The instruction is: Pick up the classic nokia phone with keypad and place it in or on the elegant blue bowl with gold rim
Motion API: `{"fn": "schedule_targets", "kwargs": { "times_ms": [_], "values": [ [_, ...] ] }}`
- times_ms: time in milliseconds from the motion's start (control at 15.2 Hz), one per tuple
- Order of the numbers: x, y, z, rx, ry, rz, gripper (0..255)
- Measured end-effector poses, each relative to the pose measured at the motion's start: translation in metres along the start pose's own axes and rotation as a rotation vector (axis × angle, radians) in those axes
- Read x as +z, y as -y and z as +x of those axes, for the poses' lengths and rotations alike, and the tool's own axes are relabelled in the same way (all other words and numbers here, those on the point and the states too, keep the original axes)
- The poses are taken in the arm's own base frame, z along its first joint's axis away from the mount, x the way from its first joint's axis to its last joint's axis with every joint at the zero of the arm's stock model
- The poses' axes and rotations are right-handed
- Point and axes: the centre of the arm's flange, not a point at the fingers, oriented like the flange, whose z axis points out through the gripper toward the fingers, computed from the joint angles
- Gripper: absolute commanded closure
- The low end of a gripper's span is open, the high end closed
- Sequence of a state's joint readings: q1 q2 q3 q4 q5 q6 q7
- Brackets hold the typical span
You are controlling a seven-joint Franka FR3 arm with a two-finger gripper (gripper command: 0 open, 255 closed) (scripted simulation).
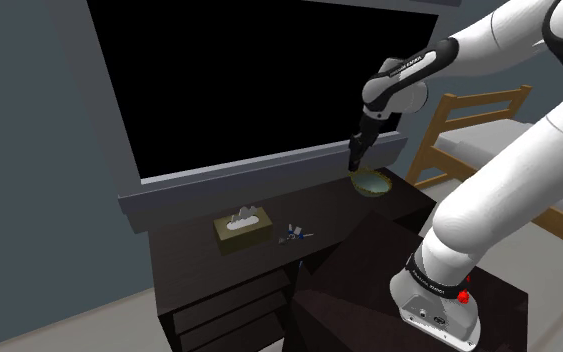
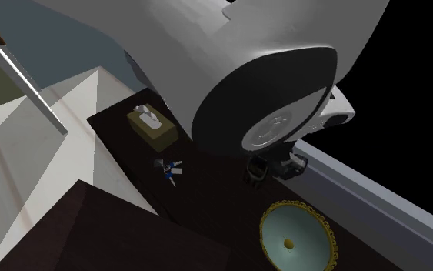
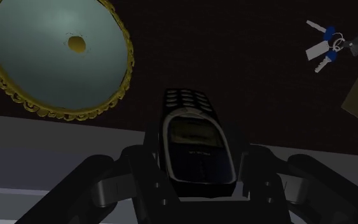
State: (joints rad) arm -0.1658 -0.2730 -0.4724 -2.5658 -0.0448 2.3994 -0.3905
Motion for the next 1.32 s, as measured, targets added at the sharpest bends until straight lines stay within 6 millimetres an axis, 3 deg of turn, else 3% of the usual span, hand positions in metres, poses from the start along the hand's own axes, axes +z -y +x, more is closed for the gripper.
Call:
{"fn": "schedule_targets", "kwargs": {
  "times_ms": [660,1320],
  "values": [
    [-0.017,-0.127,-0.020,0.000,0.000,0.000,255],
    [0.028,-0.142,-0.024,-0.003,0.001,0.000,255]
  ]
}}
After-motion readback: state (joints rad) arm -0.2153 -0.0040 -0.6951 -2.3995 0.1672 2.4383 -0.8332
